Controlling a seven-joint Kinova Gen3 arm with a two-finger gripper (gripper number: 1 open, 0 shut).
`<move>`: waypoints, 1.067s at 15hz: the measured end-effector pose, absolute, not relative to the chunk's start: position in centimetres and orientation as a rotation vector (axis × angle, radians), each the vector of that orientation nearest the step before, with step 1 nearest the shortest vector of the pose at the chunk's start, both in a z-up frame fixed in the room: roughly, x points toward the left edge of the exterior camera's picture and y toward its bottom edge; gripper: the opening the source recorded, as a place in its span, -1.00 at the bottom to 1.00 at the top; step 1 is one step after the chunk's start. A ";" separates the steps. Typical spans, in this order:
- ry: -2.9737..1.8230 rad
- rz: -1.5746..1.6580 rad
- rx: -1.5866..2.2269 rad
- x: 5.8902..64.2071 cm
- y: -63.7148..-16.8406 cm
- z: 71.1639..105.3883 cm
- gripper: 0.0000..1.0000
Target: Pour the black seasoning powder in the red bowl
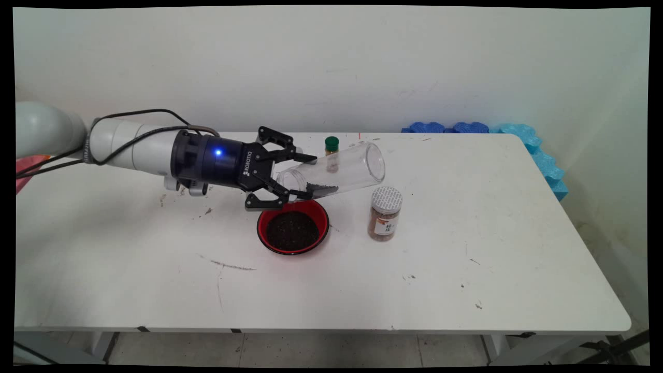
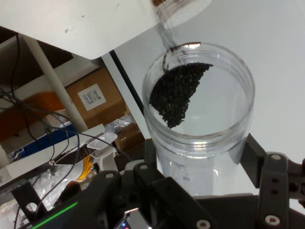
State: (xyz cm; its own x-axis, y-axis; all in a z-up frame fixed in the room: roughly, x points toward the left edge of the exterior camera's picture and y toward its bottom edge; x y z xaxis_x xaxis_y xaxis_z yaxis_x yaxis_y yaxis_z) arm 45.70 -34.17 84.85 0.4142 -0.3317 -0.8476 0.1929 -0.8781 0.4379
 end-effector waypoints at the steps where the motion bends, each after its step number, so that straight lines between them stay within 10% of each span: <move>1: -0.109 -1.484 2.199 45.8 -34.2 84.8 -1.00; 16: -0.006 -1.603 2.135 46.5 -34.5 83.9 -1.00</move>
State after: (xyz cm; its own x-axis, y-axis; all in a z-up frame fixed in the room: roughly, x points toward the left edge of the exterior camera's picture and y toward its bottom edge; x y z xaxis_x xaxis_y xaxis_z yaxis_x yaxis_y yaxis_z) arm 46.49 -34.51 83.93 0.3181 -0.2760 -0.9070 0.2695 -0.8909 0.3656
